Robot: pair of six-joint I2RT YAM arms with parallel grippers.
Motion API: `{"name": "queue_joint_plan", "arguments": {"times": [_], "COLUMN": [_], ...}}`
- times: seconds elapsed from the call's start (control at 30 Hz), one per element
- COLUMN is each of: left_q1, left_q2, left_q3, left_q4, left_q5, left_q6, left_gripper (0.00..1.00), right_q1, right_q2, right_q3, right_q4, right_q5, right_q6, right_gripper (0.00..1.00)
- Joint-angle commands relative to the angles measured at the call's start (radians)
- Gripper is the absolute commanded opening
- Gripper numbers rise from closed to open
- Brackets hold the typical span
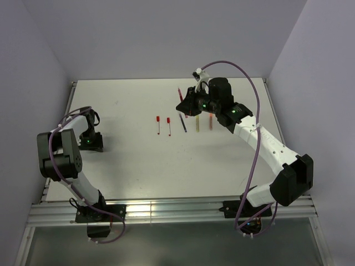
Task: Insert the pens into the pen caps
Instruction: Move the pen cap to the center of the board.
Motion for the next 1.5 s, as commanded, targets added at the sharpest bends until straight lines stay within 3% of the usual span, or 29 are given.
{"name": "queue_joint_plan", "arguments": {"times": [0.0,0.13,0.3,0.37,0.67,0.87,1.0,1.17,1.47], "left_q1": [0.003,0.002,-0.004,-0.024,-0.23,-0.371,-0.406,-0.451,-0.465], "left_q2": [0.08,0.095,0.13,0.147,0.174,0.143,0.152,0.177,0.157], "left_q3": [-0.021,-0.009,0.032,0.064,0.147,0.137,0.141,0.201,0.167], "left_q4": [0.067,0.07,0.055,0.049,0.102,0.271,0.303,0.253,0.282], "left_q5": [0.002,-0.002,-0.019,-0.034,-0.096,0.011,0.044,-0.019,-0.016], "left_q6": [0.011,0.057,0.14,0.194,0.422,0.536,0.571,0.648,0.691], "left_gripper": [0.29,0.23,0.04,0.0,0.0,0.0,0.0,0.01,0.18], "right_q1": [-0.006,-0.006,-0.006,-0.006,-0.006,-0.006,-0.006,-0.006,-0.007], "right_q2": [-0.024,-0.024,-0.019,-0.019,-0.013,-0.004,0.01,0.016,0.03], "right_q3": [0.001,0.001,0.001,0.001,0.004,0.007,0.013,0.016,0.021], "right_q4": [0.019,0.017,0.015,0.015,0.011,0.008,0.002,0.0,0.0], "right_q5": [-0.005,-0.004,-0.004,-0.002,0.004,0.003,0.001,0.001,-0.013], "right_q6": [-0.016,-0.016,-0.017,-0.019,-0.022,-0.022,-0.025,-0.028,-0.027], "right_gripper": [0.0,0.0,0.0,0.0,0.0,0.0,0.0,0.0,0.0]}}
